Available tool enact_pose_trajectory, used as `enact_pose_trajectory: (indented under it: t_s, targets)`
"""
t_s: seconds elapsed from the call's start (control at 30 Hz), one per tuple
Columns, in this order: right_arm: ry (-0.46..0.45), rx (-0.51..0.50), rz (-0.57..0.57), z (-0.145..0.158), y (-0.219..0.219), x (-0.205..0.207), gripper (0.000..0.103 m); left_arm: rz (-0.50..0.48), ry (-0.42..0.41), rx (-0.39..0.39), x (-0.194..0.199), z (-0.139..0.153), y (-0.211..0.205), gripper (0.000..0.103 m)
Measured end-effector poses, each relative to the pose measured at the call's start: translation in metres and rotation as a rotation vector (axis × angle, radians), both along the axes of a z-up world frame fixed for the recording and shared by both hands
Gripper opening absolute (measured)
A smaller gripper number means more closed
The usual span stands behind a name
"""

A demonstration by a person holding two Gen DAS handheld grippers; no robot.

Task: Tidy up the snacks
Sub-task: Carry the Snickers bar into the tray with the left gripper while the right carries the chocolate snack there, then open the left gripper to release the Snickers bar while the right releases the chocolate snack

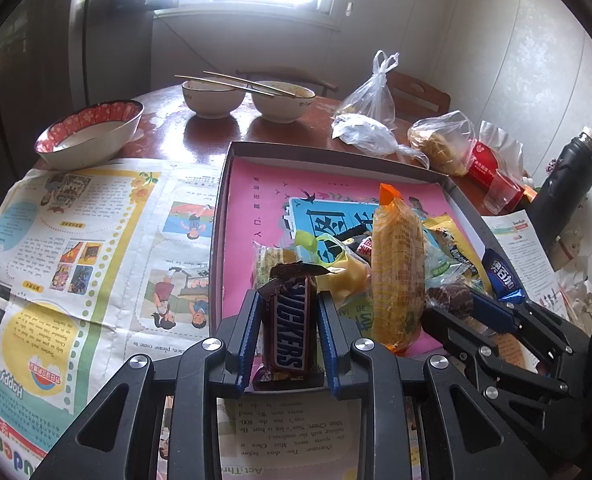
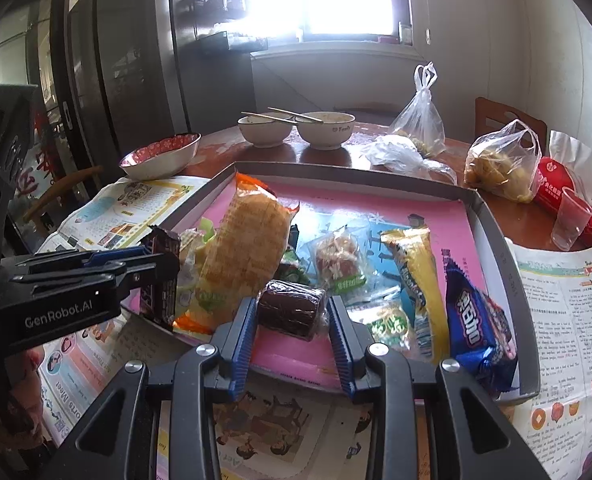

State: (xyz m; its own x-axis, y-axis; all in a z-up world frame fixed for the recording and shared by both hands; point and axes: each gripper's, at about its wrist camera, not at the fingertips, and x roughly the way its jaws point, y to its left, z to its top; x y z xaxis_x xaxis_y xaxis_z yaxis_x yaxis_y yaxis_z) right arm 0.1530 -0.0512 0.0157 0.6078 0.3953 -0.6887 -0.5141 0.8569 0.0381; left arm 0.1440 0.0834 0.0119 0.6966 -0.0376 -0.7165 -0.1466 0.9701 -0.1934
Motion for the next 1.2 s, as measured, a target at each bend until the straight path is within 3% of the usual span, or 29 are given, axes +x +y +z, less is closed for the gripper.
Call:
enact_pose_trajectory:
  t_s: [1.2]
  targets:
    - [-0.006, 0.000, 0.007, 0.004, -0.004, -0.014, 0.037, -0.010, -0.001, 0.021, -0.006, 0.004, -0.005, 0.029]
